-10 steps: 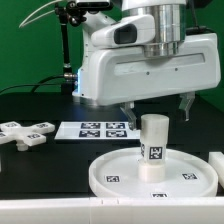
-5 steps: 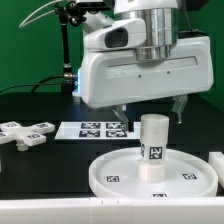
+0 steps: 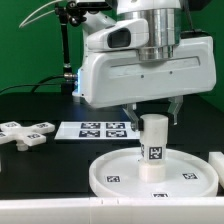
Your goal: Assemble round table
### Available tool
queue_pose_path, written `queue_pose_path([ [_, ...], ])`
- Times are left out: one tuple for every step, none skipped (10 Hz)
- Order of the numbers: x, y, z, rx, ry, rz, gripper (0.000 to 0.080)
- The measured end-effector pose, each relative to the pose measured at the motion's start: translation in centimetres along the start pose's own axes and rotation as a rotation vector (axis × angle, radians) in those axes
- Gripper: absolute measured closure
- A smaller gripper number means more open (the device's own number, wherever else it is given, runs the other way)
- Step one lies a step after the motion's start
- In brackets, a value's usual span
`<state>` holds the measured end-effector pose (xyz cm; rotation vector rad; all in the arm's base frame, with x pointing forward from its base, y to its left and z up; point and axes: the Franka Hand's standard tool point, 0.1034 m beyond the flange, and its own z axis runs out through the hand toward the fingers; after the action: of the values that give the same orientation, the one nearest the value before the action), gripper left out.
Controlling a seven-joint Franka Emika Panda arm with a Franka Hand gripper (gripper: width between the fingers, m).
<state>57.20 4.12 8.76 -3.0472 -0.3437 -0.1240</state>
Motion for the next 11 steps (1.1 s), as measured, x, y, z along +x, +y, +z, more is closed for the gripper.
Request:
queue_pose_path([
  [0.02, -0.07, 0.00, 0.009, 0.002, 0.121, 0.0393],
  [0.02, -0.13, 0.00, 0.024, 0.004, 0.256, 0.0393],
  [-0.06, -0.10, 0.04, 0.038, 0.005, 0.373, 0.0393],
  [-0.13, 0.02, 0.05, 0.052, 0.014, 0.501, 0.0392],
  [-0.26, 0.07, 0.07, 0.060, 0.014, 0.633, 0.0390],
  [-0.25, 0.09, 0.07, 0.061, 0.014, 0.667, 0.0390],
  [-0.25, 0.12, 0.07, 0.062, 0.012, 0.745, 0.0390],
  [-0.25, 0.13, 0.07, 0.063, 0.010, 0.804, 0.0390],
  [-0.26, 0.12, 0.09, 0.065, 0.008, 0.867, 0.0390],
  [-0.26, 0.08, 0.11, 0.069, 0.005, 0.929, 0.0390],
  [-0.26, 0.07, 0.12, 0.071, 0.004, 0.948, 0.0390],
])
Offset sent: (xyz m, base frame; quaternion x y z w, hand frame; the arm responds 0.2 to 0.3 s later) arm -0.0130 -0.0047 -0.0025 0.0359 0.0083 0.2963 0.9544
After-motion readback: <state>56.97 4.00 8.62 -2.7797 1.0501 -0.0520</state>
